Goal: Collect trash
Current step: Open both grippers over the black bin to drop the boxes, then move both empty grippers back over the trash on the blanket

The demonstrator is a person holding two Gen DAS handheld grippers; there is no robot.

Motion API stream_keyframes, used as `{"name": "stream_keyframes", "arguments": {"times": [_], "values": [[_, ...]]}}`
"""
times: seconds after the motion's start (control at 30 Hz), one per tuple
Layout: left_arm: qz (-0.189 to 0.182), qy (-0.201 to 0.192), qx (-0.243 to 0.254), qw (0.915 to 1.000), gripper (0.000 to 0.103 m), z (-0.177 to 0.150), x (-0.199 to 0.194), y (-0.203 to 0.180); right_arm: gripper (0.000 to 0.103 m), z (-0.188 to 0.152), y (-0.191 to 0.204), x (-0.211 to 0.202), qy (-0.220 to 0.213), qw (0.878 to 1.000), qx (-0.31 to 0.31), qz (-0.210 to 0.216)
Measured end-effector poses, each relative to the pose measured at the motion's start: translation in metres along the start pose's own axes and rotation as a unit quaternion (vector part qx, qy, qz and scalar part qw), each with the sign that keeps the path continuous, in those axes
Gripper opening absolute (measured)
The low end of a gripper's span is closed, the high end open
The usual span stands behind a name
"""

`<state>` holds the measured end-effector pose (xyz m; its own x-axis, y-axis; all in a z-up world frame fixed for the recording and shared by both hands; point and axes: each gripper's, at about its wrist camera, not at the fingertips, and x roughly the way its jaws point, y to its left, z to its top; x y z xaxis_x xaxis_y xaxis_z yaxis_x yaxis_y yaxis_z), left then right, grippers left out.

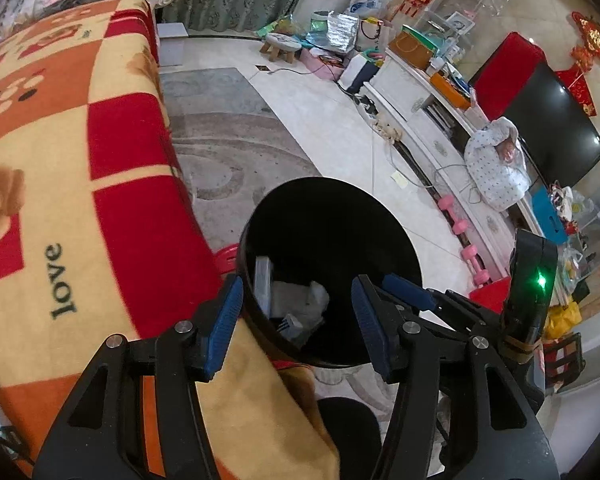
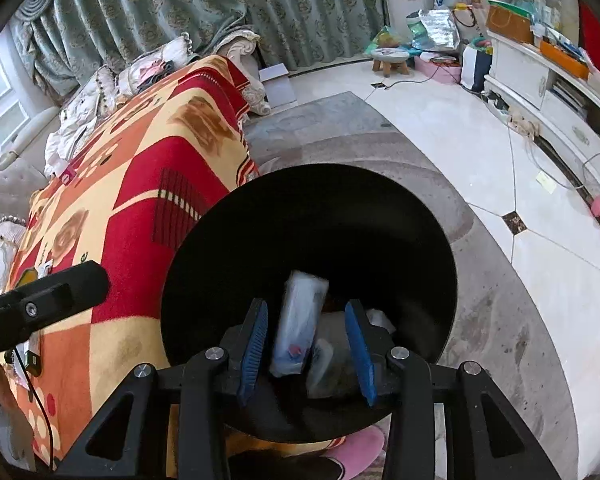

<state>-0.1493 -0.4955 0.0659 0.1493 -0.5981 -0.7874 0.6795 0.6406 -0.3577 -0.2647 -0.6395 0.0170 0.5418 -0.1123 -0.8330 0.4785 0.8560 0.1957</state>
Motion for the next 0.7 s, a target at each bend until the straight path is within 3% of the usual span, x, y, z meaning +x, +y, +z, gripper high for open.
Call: {"name": "stream_keyframes", "arguments": {"times": [0.37,0.7], "values": [[0.053,-0.027,0.006,0.9982,0.055,-0.010,-0.033,0.015,0.039,-0.003,0.024,-0.007,-0.002,1.000,-0.024,0.006],[0.088,-0.042,-0.002,0.9952,0.055,-0.030,-0.065,0.041,0.042,-0.004,0.069,-0.017,-0.006,0.998,-0.060,0.024]]}}
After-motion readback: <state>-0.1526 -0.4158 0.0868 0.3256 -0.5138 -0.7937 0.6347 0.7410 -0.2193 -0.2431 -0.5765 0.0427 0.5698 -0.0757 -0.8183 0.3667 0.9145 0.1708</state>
